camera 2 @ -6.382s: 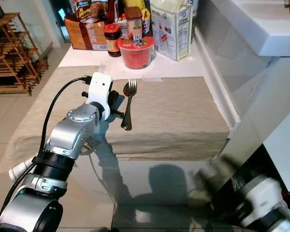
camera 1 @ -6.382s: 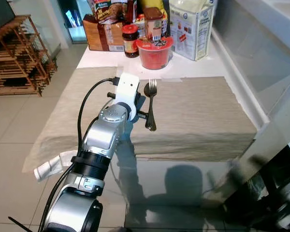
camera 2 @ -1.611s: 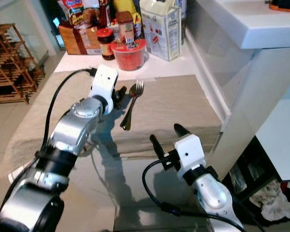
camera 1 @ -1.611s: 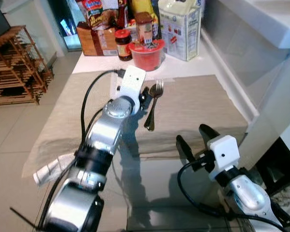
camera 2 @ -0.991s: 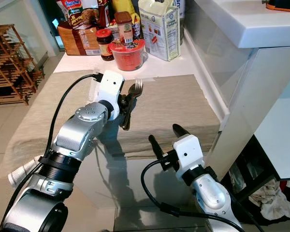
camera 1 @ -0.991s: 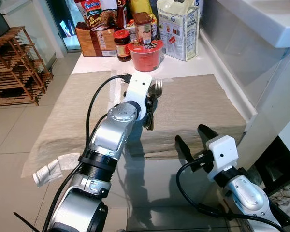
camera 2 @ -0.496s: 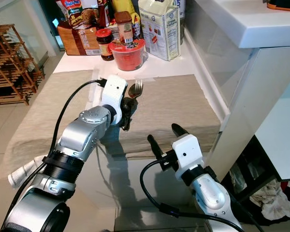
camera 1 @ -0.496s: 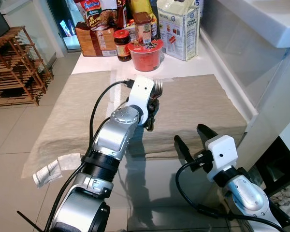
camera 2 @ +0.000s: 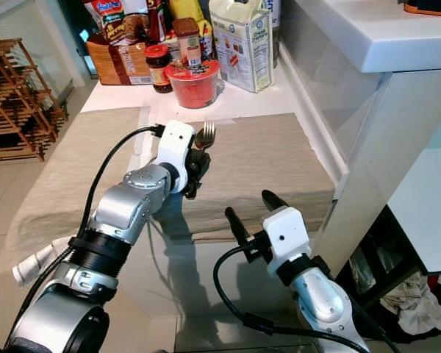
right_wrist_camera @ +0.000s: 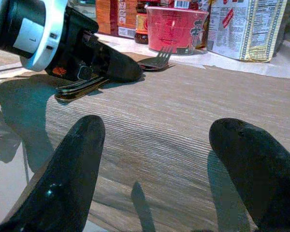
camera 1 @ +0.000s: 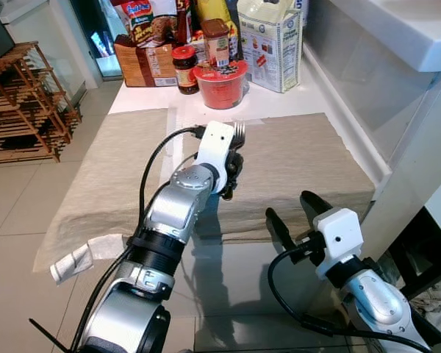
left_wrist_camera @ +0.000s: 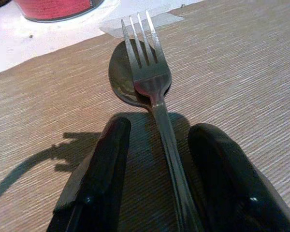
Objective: Setting the table
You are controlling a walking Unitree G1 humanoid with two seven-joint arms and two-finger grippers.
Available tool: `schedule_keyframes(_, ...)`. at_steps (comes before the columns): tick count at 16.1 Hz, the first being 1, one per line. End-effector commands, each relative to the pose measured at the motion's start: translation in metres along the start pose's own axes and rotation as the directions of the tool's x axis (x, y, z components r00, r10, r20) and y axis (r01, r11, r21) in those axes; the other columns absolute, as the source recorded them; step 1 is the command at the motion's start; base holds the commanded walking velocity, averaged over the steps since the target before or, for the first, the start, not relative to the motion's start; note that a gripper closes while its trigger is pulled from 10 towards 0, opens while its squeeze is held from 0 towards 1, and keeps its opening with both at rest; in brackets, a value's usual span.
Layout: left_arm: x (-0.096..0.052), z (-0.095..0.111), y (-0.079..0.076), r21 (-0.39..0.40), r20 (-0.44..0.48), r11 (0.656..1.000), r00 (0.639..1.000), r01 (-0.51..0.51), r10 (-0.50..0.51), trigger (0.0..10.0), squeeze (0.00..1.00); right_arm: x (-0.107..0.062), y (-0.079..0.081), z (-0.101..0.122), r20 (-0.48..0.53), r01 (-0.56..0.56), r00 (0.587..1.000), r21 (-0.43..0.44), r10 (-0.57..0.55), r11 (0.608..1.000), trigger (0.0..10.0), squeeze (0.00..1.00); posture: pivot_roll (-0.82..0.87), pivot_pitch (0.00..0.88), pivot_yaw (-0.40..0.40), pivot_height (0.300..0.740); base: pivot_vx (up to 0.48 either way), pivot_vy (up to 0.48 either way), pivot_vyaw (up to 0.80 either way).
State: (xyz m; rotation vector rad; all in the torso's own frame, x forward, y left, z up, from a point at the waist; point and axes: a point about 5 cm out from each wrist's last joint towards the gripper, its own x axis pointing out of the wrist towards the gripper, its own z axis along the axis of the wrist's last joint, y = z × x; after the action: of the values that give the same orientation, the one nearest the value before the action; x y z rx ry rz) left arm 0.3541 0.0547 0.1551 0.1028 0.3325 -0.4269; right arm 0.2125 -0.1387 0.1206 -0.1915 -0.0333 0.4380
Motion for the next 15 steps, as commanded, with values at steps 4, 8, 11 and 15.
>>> schedule_keyframes(4, 0.003, -0.004, 0.003, -0.021, -0.034, 1.000, 0.999, 0.005, -0.006, 0.0, 0.00, -0.001, -0.001, 0.001, 0.000, -0.001, 1.000, -0.009, 0.001, 1.000, 10.0, 0.00, -0.21, 0.004, 0.134, 0.740, 0.000, 0.000, 0.00)
schedule_keyframes(8, 0.005, -0.012, 0.005, -0.036, -0.075, 0.999, 0.997, 0.013, -0.016, 0.0, 0.00, 0.000, -0.002, 0.002, 0.002, -0.002, 1.000, -0.008, 0.002, 1.000, 10.0, 0.00, -0.21, 0.001, 0.132, 0.740, 0.000, 0.000, 0.00)
schedule_keyframes(11, 0.005, -0.015, 0.008, -0.026, -0.077, 1.000, 0.997, 0.009, -0.011, 0.0, 0.00, 0.002, -0.001, 0.005, 0.006, -0.005, 1.000, -0.008, 0.005, 1.000, 10.0, 0.00, -0.20, 0.000, 0.132, 0.740, 0.000, 0.000, 0.00)
schedule_keyframes(15, 0.004, -0.001, 0.015, -0.015, 0.007, 0.999, 0.999, -0.035, 0.035, 0.0, 0.00, 0.003, 0.000, 0.007, 0.007, -0.008, 1.000, -0.006, 0.008, 1.000, 10.0, 0.00, -0.20, 0.001, 0.128, 0.740, 0.000, 0.000, 0.00)
